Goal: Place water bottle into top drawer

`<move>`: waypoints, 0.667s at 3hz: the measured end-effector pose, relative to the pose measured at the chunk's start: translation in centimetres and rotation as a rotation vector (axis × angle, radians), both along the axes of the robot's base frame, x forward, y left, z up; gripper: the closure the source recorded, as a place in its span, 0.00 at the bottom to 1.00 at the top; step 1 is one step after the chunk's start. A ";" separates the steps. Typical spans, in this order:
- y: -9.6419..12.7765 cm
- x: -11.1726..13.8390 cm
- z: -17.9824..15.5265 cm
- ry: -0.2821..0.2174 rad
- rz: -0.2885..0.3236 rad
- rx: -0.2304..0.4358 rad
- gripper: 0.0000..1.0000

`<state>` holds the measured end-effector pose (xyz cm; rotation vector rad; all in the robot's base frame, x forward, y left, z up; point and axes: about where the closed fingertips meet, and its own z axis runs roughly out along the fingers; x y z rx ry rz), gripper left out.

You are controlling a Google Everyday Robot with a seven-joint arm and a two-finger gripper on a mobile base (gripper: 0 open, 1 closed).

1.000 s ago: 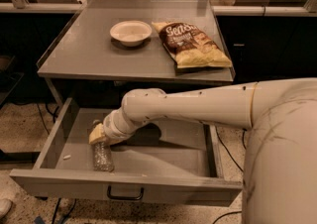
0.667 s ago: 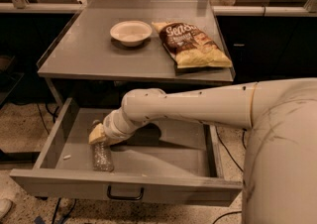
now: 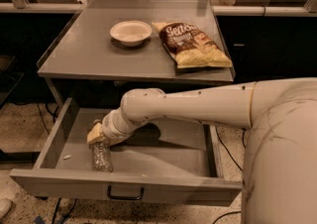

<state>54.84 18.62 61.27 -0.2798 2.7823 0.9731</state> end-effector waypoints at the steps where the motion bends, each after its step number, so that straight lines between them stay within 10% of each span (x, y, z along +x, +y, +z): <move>1: 0.0 0.0 0.0 0.000 0.000 0.000 0.00; 2: 0.0 0.0 0.0 0.000 0.000 0.000 0.00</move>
Offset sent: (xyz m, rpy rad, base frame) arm 0.0000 0.0000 0.0000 0.0000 0.0000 0.0000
